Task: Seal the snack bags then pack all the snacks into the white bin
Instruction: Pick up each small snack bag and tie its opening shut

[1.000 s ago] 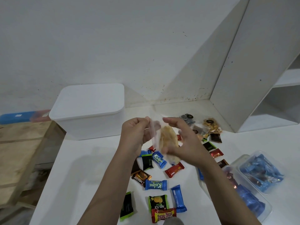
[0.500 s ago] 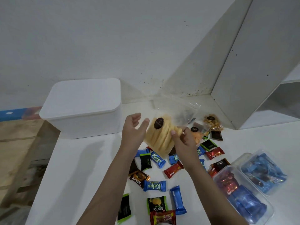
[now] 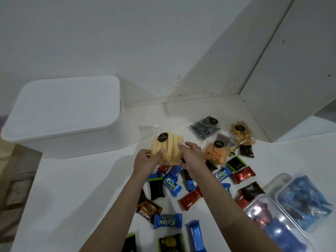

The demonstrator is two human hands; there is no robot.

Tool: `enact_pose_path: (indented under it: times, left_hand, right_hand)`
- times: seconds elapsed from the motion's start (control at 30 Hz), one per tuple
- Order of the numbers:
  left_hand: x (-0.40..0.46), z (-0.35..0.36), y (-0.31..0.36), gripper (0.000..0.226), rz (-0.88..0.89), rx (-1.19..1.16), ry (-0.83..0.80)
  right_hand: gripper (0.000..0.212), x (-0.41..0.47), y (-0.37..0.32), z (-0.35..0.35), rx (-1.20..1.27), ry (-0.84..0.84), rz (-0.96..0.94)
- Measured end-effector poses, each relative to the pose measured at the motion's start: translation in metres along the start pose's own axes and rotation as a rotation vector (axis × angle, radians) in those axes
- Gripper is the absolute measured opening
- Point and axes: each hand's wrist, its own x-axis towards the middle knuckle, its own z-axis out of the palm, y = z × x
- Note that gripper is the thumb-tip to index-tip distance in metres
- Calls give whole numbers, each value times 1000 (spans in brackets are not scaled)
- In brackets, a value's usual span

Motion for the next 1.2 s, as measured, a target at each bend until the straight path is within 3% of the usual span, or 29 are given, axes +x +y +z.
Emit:
enact_pose_path:
  times: [0.13,0.37,0.67,0.9,1.2]
  left_hand:
    - [27,11,-4,43,0,23,-8]
    - [44,13,-9,82,17,-6,-53]
    - [3,-8,-9,69,129,-96,48]
    - [-51,-52,-8,56,223,-207,254]
    - [-65,-133,-24,52,181,-276,555]
  right_hand:
    - [55,29,-8,15,-128,47,-3]
    - [69,48,-9,25,-230,69,-54]
    - [62,-14,-7,26,-189,56,-187]
    - [57,-66,-20,32,-264,-50,-321]
    - [59,-75,-47,57,-335,-182,-360]
